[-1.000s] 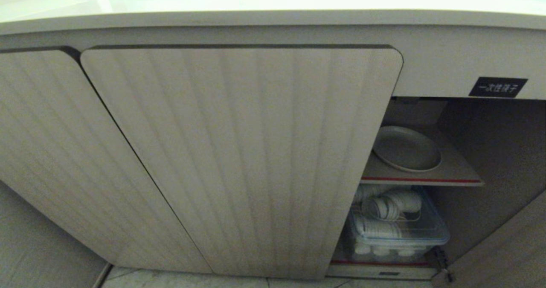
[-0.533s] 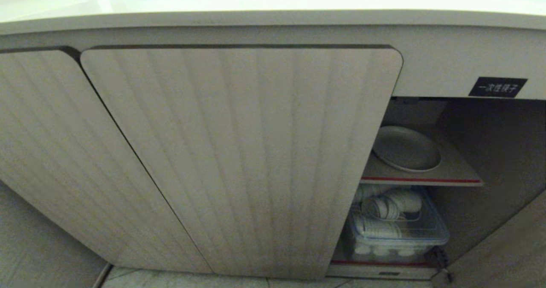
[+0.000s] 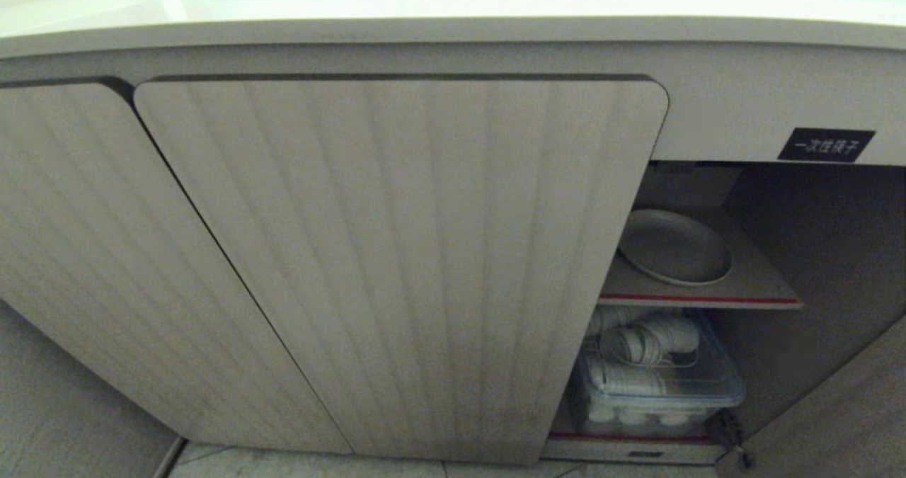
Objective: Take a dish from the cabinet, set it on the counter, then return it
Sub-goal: Close the cabinet door
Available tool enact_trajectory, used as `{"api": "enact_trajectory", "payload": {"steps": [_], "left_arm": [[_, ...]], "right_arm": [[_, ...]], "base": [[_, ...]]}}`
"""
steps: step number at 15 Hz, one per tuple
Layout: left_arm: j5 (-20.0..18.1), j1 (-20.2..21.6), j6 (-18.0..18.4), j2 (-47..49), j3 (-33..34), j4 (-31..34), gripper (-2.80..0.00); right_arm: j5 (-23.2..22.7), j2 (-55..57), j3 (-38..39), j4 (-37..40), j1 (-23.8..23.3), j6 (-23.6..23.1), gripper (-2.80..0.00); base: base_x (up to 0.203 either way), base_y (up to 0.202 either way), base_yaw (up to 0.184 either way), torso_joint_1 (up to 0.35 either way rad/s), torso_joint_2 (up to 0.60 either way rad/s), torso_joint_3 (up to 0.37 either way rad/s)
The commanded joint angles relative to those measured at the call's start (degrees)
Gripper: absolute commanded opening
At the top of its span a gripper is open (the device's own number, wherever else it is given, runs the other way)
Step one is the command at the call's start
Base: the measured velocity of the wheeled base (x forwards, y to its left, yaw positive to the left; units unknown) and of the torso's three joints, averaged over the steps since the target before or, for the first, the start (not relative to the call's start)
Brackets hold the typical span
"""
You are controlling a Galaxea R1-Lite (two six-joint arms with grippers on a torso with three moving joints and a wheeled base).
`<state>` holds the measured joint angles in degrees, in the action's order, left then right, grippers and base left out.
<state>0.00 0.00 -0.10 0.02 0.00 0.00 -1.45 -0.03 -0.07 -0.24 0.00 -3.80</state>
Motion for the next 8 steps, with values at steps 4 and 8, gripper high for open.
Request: {"api": "enact_trajectory", "payload": {"steps": [4,8], "left_arm": [[0.0,0.0,0.0,0.0,0.0,0.0,-2.8],[0.0,0.0,0.0,0.0,0.0,0.0,-2.8]], "right_arm": [[0.0,0.0,0.0,0.0,0.0,-0.1,-2.8],[0.0,0.0,0.0,0.0,0.0,-0.1,-2.8]], "base": [[0.0,0.0,0.0,0.0,0.0,0.0],[0.0,0.0,0.0,0.0,0.0,0.0]]}}
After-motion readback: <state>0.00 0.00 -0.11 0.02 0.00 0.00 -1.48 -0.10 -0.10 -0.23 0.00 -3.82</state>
